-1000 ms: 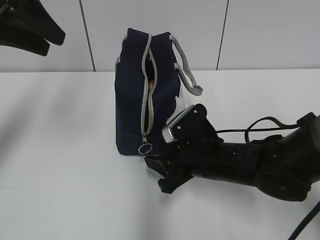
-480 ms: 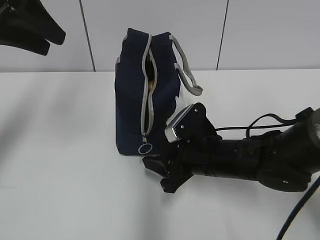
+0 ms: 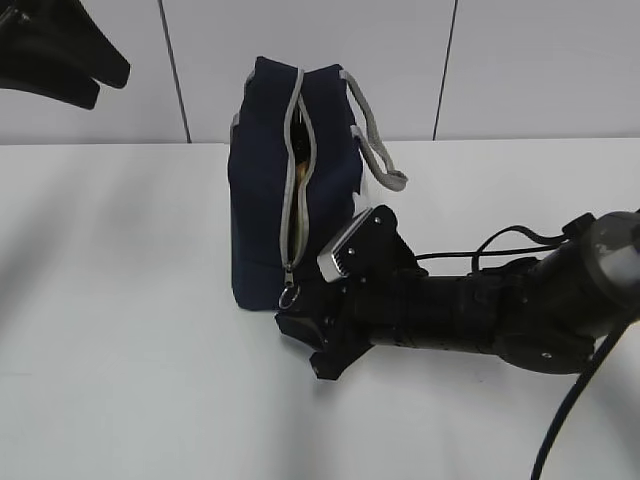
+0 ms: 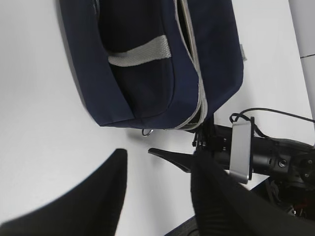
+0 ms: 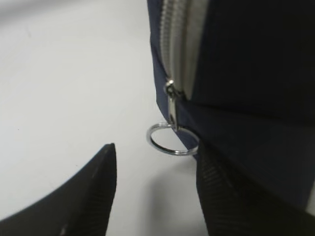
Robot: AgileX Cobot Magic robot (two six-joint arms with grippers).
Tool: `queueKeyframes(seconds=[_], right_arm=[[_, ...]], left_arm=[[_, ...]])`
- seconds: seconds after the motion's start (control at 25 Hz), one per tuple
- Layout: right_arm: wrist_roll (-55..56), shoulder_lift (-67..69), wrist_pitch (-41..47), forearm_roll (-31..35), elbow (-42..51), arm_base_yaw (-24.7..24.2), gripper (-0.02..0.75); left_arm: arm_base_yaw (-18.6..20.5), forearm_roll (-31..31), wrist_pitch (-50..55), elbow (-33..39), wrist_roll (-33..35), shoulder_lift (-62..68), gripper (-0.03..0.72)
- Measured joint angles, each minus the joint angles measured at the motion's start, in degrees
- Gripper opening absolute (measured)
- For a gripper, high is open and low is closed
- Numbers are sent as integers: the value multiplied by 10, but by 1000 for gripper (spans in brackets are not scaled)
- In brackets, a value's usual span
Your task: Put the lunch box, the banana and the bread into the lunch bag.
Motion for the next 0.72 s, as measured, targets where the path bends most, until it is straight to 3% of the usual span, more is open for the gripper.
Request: queueKeyframes(seconds=[0.6, 0.72], right_arm=[[15, 33, -19, -16, -33, 0, 389], [15, 33, -19, -16, -34, 0, 339]], left_arm=[[0, 6, -6, 0, 0, 0, 315], [0, 8, -7, 0, 0, 0, 312]])
